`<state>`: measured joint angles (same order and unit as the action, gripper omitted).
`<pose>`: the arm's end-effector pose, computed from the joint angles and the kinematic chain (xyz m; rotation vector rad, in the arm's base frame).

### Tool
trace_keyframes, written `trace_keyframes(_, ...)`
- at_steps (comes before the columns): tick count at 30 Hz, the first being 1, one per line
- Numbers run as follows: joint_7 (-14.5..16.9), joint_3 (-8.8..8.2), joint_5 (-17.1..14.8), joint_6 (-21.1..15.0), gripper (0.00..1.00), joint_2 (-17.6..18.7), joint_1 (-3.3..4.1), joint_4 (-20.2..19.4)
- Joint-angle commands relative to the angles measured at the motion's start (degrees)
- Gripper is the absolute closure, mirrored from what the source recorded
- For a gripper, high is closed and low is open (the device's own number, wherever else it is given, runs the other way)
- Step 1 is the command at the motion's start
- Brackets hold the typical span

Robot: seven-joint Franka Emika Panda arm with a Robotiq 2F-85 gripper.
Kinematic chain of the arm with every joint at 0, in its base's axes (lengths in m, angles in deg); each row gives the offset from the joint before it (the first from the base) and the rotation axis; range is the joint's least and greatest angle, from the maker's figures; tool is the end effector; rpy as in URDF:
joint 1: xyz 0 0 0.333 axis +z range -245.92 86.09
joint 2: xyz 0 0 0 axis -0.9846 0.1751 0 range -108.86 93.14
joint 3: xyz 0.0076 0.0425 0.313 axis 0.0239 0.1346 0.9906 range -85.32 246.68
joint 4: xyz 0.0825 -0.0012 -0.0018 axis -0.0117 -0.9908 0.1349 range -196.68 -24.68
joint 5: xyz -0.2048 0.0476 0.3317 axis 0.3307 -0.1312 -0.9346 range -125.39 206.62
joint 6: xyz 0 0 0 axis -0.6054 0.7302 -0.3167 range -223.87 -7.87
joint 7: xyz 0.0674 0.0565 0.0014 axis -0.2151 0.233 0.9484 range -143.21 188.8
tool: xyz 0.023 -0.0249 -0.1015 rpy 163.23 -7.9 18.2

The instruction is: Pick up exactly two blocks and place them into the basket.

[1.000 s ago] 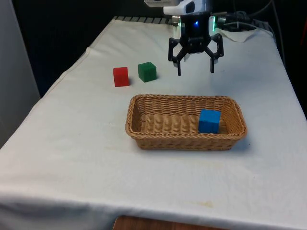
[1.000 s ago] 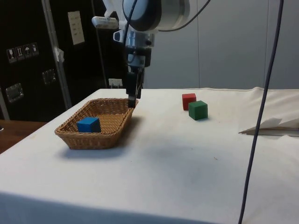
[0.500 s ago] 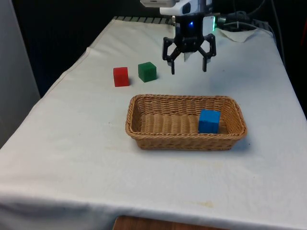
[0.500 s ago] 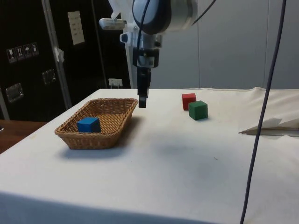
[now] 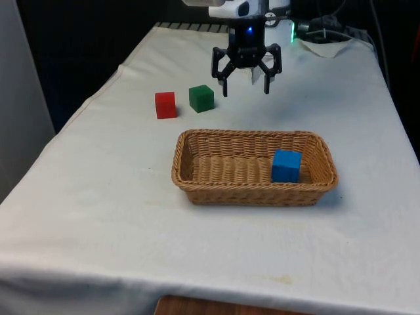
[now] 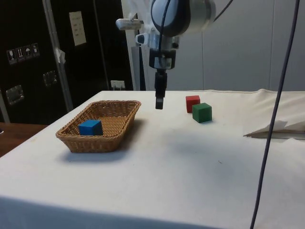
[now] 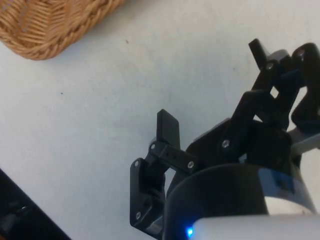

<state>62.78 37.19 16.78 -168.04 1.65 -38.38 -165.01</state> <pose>0.4746 -0.0407 0.2467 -3.0929 -0.4687 -0.2636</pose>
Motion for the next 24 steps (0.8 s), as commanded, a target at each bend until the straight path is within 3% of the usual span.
trace_keyframes(1,-0.11,-0.69,1.15,-0.8,0.0,0.11,0.17,-0.57)
trace_keyframes(2,0.23,-0.23,0.23,-0.11,0.0,-0.17,0.0,-0.29)
trace_keyframes(5,0.69,-1.26,1.55,-1.09,0.0,-0.34,0.11,-1.32)
trace_keyframes(24,9.05,-4.93,0.86,-1.43,0.0,-0.52,-0.11,-4.18)
